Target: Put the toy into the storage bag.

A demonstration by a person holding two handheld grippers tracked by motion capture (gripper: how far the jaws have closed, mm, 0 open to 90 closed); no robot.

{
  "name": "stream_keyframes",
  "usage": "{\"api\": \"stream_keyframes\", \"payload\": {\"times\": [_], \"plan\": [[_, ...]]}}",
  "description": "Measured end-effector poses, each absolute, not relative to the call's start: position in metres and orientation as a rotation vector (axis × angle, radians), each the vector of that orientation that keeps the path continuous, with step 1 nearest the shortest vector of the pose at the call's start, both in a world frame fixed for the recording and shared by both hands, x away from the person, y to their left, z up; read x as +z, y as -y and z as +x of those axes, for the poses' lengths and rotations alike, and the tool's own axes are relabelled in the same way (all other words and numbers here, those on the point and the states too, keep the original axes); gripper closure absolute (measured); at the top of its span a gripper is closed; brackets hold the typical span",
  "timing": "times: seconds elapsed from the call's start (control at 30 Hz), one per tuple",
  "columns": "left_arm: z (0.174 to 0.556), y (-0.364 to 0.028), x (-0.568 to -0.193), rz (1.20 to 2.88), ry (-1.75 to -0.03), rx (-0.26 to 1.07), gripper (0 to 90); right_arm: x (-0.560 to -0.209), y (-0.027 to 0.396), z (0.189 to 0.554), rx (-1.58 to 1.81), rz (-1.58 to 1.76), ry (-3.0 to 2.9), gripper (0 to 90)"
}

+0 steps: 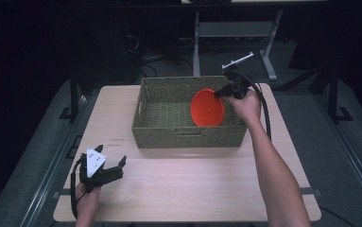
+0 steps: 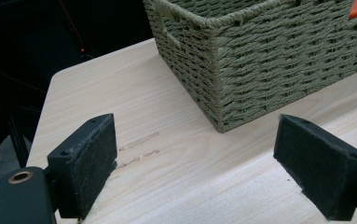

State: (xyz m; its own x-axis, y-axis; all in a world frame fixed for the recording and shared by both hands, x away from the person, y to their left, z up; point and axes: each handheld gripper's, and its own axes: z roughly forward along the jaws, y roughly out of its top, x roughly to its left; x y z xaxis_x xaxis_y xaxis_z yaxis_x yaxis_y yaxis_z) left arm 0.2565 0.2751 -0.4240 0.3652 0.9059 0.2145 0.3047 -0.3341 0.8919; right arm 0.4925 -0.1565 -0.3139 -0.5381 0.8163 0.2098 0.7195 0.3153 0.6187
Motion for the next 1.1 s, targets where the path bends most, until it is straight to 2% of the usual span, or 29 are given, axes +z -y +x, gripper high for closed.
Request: {"api": "stream_keyframes", "payload": {"times": [1.1], "plan": [[0.256,-0.276,-0.423,1.823,-1.059,0.955,12.7,-0.349,0.127,0.501,1.019,1.438,-2.52,81.7]]}}
